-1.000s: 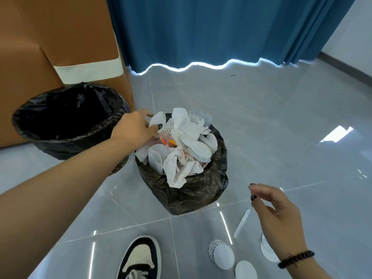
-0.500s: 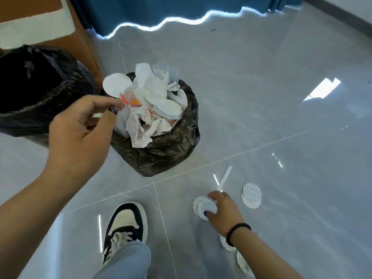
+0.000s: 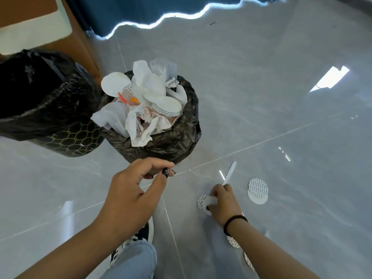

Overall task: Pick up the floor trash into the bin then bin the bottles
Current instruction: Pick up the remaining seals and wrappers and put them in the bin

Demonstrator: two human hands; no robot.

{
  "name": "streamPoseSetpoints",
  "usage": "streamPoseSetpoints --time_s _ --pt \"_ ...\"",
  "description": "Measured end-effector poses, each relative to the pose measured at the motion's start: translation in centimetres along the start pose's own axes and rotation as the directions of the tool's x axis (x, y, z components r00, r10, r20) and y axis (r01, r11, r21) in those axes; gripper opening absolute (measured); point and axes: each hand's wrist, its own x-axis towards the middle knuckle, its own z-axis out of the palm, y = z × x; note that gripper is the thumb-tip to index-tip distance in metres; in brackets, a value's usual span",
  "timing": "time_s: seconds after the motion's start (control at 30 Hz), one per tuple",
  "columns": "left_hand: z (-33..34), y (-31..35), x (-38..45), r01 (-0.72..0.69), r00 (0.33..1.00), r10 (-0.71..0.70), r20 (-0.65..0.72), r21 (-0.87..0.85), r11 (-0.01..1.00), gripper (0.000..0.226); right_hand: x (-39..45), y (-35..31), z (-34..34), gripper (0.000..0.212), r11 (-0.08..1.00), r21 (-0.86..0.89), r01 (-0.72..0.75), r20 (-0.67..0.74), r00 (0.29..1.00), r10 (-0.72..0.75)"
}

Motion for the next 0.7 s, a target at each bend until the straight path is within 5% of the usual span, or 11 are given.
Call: streamPoseSetpoints --time_s 0.1,0.27,0.43,0.7 --pt "0.1 -0.3 -0.1 0.066 0.996 -0.065 0.062 -0.012 0.998 0.028 -0.7 -1.1 -2.3 0.017 0.932 0.361 -0.006 -0.089 0.995 0.041" --pt "-0.1 -0.8 0.0 0.144 0.977 -0.137 0.161 -0.035 0.989 0.03 -2.2 -6.3 -8.8 0.007 0.632 0.774 0.038 -0.073 0.997 0.03" --pt "0.1 -0.4 0.3 0.151 0.979 -0.114 0.169 -0.225 0.963 0.033 -4.1 -12.5 -11.6 0.012 0.565 0.81 0.158 -0.046 0.977 -0.206" --pt "-0.3 0.1 0.2 0.058 0.998 -0.046 0.043 -0.352 0.934 0.017 -6.7 -15.3 -10.7 0.016 0.617 0.72 0.319 -0.117 0.931 -0.345"
